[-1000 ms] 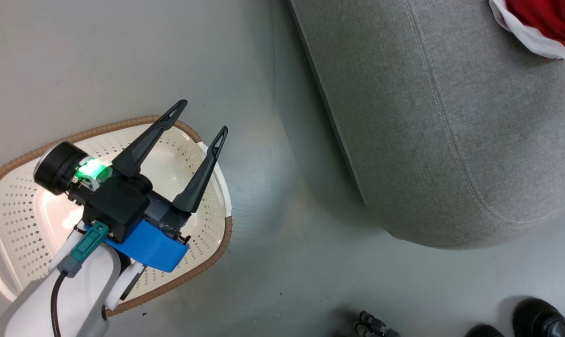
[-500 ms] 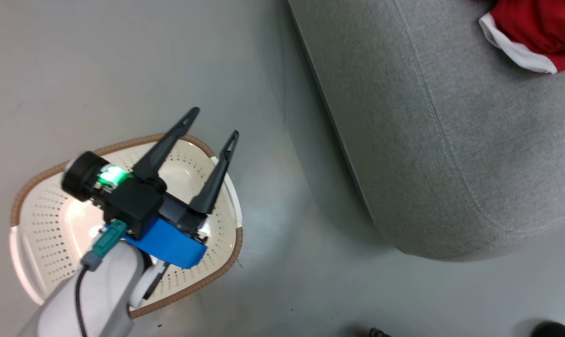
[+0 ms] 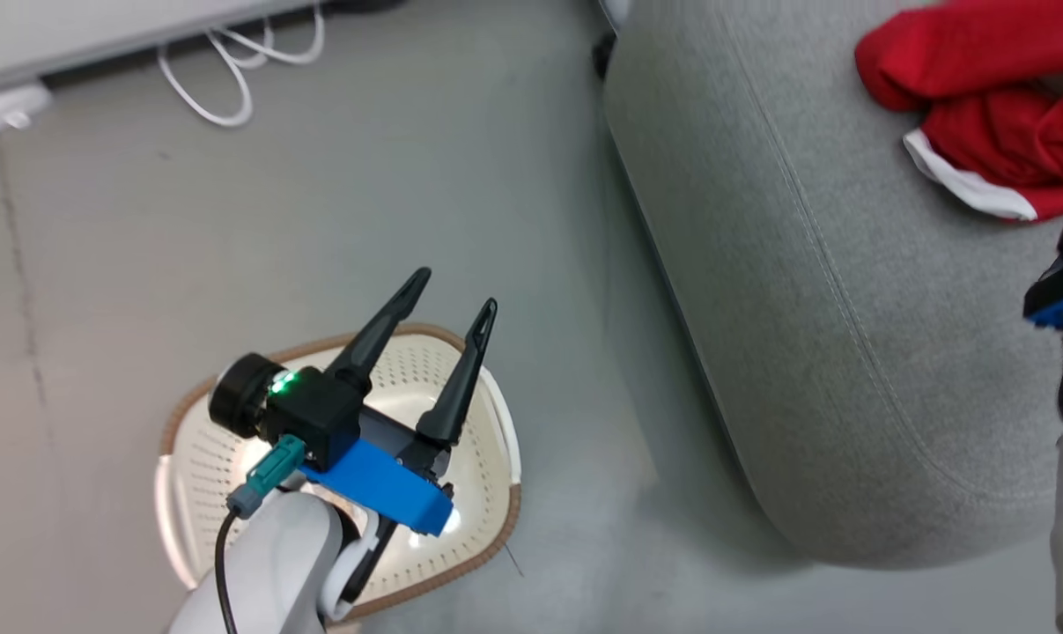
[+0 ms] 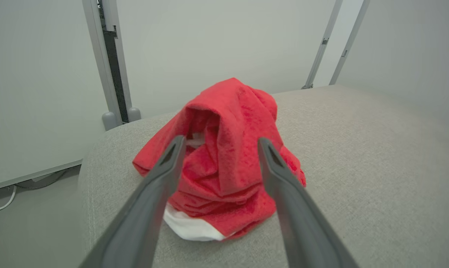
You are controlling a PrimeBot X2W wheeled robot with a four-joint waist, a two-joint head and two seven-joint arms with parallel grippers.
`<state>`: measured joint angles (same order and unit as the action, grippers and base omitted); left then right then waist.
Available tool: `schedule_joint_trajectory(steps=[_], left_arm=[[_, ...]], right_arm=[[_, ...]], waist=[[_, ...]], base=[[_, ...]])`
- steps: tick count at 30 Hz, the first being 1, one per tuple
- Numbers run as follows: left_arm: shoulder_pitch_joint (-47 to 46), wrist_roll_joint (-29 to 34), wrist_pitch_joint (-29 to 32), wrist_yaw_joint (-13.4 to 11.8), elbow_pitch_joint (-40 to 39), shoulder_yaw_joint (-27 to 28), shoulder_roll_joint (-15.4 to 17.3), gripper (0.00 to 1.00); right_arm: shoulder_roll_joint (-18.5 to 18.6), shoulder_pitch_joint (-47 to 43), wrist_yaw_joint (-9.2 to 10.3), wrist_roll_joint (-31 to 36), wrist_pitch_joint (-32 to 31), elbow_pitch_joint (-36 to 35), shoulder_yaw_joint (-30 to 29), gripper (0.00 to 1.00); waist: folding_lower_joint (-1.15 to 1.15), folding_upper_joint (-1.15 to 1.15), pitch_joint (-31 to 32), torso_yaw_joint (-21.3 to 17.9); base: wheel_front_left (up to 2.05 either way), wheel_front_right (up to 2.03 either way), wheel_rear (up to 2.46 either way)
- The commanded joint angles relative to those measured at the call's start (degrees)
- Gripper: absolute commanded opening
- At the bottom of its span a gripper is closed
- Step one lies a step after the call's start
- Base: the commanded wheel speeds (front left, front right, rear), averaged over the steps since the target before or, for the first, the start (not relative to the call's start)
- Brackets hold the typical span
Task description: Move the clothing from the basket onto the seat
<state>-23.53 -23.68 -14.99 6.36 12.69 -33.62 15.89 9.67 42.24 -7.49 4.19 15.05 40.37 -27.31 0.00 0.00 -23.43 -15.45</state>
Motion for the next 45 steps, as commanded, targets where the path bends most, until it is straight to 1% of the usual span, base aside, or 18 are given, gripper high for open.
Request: schedule_joint_trajectory(steps=[1,6,11,17,22,28,34,40,45], left_arm=[[0.77,0.10,-0.25,0.30,0.26,0.50,-0.46,1.00],[4.74,0.39,-0.26,0.80,1.86,3.85,-3.13,1.00],[8.65,0.36,-0.26,1.14,3.50,7.26,-4.96,1.00],[12.31,0.51,-0.26,1.25,5.00,11.30,-6.05,1.00],[14.61,1.17,-0.23,1.17,6.02,14.57,-6.46,1.00],[16.34,1.92,-0.21,1.19,7.44,17.34,-6.07,1.00],[15.63,2.00,-0.22,1.19,9.62,19.10,-6.12,1.00],[14.82,1.77,-0.22,1.20,10.80,20.84,-6.76,1.00],[15.26,1.95,-0.22,1.20,11.24,21.79,-7.37,1.00]], right_arm=[[-0.02,-1.39,-0.01,0.15,0.18,-0.50,0.29,1.00],[-0.71,-6.72,-0.01,-0.22,0.18,-3.21,1.46,1.00],[-1.63,-12.67,-0.01,0.09,0.18,-6.98,3.12,1.00],[-3.26,-20.66,-0.01,0.91,-0.15,-12.07,5.77,1.00],[-5.00,-27.23,-0.01,0.09,-0.07,-16.89,7.86,1.00],[-6.21,-33.07,-0.01,0.13,-0.91,-21.15,11.44,1.00],[-6.75,-36.76,-0.01,-1.34,-2.24,-24.35,13.90,1.00],[-6.83,-38.79,-0.01,-2.82,-2.86,-25.94,16.89,1.00],[-6.81,-39.46,-0.01,-4.37,-3.21,-26.58,18.35,1.00]], waist=[[0.00,0.00,3.74,2.72],[0.00,0.00,8.90,5.71],[0.00,0.00,13.43,9.05],[0.00,0.00,17.83,13.23],[0.00,0.00,20.63,16.61],[0.00,0.00,22.28,19.53],[0.00,0.00,22.90,21.75],[0.00,0.00,22.94,22.92],[0.00,0.00,22.65,23.12]], base=[[0.00,0.00,0.00],[0.00,0.00,0.00],[0.00,0.00,0.00],[0.00,0.00,0.00],[0.00,0.00,0.00],[0.00,0.00,0.00],[0.00,0.00,0.00],[0.00,0.00,0.00],[0.00,0.00,0.00]])
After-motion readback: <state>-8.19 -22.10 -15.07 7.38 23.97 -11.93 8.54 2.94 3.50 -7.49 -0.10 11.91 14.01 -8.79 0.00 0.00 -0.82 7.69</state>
